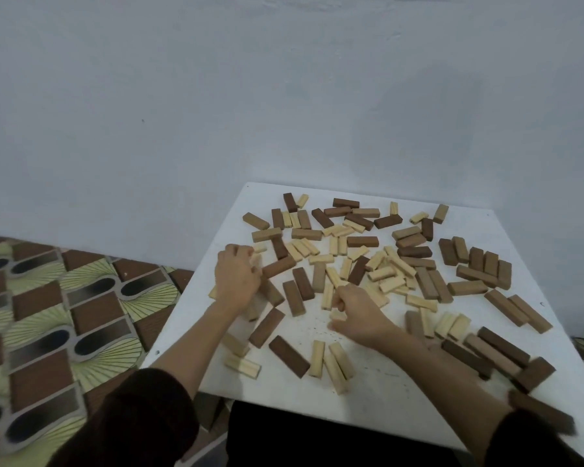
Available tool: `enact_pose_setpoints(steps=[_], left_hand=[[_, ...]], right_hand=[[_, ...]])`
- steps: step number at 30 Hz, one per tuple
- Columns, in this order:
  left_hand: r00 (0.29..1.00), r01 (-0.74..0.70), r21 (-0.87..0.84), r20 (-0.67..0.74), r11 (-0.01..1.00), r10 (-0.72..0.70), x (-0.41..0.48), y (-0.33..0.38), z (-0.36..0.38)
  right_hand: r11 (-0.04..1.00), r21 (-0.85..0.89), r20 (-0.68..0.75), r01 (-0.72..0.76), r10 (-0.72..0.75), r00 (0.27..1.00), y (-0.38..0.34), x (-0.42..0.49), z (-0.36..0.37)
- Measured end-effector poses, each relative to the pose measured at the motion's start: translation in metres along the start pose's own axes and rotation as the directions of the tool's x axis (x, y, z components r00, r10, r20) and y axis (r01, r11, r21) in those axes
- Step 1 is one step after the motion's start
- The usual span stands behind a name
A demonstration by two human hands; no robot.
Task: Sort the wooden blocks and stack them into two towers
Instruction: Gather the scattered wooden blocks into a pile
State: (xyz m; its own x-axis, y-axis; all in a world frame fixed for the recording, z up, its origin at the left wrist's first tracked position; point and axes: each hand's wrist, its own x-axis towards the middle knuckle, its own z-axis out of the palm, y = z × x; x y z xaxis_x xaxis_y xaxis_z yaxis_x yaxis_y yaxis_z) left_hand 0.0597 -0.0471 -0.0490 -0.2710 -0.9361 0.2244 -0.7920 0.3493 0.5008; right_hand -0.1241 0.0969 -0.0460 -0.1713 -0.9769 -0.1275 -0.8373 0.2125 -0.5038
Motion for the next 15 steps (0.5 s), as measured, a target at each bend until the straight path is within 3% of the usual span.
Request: enact_pose_setpoints(steps=[4, 10, 15], left_hand=[[0.999, 0.023, 0.036, 0.035, 0.999, -0.025, -0.001, -0.029, -0.005], [0.989, 0.145, -0.057, 0.048, 0.988, -0.143, 0.004, -0.042, -0.009], [0.979, 0.185, -0.049, 0.092, 0.982, -0.180, 0.013, -0.036, -0.009]], right_hand=[[0.999, 0.011, 0.020, -0.040, 0.039, 0.999, -0.006, -0.001, 0.001], [0.980, 0.148, -0.174, -0.133, 0.159, 0.972, -0.017, 0.012, -0.012], [0.959, 0.177, -0.225, -0.220, 0.257, 0.940, -0.028, 0.023, 0.007]])
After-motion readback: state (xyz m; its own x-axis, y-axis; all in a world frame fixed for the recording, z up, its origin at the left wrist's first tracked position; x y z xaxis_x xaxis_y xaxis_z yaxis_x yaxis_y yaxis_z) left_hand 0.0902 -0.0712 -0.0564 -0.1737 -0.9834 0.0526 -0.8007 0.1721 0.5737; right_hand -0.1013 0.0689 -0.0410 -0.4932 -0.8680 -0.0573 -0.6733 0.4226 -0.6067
